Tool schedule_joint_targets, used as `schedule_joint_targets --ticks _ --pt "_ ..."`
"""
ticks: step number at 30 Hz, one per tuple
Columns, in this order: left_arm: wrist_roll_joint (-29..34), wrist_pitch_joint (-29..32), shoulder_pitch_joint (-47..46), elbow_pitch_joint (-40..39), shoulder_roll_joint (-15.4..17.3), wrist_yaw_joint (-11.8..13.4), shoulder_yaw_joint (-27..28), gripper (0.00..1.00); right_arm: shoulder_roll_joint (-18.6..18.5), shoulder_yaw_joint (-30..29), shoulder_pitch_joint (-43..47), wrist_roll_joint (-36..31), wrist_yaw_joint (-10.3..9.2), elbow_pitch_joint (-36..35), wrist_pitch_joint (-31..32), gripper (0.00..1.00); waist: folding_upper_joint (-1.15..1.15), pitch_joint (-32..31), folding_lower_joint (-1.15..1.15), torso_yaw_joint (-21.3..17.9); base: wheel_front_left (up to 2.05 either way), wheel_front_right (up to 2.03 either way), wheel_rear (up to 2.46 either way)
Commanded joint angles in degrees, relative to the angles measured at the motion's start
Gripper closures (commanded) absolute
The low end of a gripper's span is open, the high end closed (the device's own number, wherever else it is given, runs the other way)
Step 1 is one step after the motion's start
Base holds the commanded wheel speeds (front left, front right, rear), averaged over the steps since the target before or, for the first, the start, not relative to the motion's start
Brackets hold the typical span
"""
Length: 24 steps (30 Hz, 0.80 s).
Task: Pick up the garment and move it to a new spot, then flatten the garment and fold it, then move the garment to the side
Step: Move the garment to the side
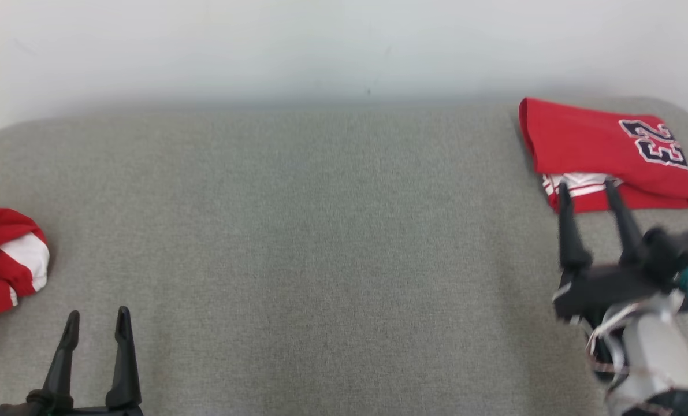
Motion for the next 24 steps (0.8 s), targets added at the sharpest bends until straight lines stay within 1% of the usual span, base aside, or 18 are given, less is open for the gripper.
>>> schedule_joint_targets --ticks 1,4,6,8,11,13,17,24 --pt "-0.1 -0.2 0.8 0.3 0.0 0.3 -0.2 0.00 1.2 -0.5 3.0 -1.5 0.03 -1.5 -0.3 0.00 0.01 -2.6 0.02 0.4 0.00 0.00 0.00" --pt "-0.5 -0.2 1.6 0.9 0.0 0.6 -1.1 0.00 3.8 -1.9 8.0 -3.5 0.03 -4.4 -0.3 0.00 0.01 -3.7 0.02 1.1 0.00 0.00 0.00" --pt "-0.9 -0.2 1.8 1.3 0.0 1.1 -1.8 0.00 5.1 -3.3 11.1 -6.0 0.03 -6.1 -0.3 0.00 0.01 -4.4 0.02 1.5 0.00 0.00 0.00" --pt "-1.1 -0.2 1.8 1.8 0.0 1.5 -2.4 0.00 7.7 -4.5 14.3 -7.6 0.03 -8.0 -0.3 0.00 0.01 -5.0 0.02 2.0 0.00 0.00 0.00" --pt "-1.3 -0.2 2.3 2.0 0.0 2.1 -2.8 0.00 9.4 -3.9 18.5 -10.3 0.02 -9.6 -0.2 0.00 0.01 -5.6 0.02 2.2 0.00 0.00 0.00" --pt "-0.8 -0.2 2.8 2.3 0.0 2.2 -3.2 0.00 10.5 -4.1 20.6 -10.9 0.01 -10.3 -0.2 0.00 0.01 -6.1 0.02 2.3 0.00 0.00 0.00" --pt "1.0 -0.2 3.1 3.0 0.0 2.6 -3.7 0.00 11.7 -4.8 23.5 -12.5 0.01 -11.3 -0.2 0.00 0.01 -6.7 0.02 2.3 0.00 0.00 0.00" --pt "3.6 -0.2 3.5 5.0 0.1 3.0 -4.3 0.00 12.1 -4.9 25.6 -13.7 0.01 -10.7 -0.2 0.00 0.01 -7.5 0.02 2.1 0.00 0.00 0.00"
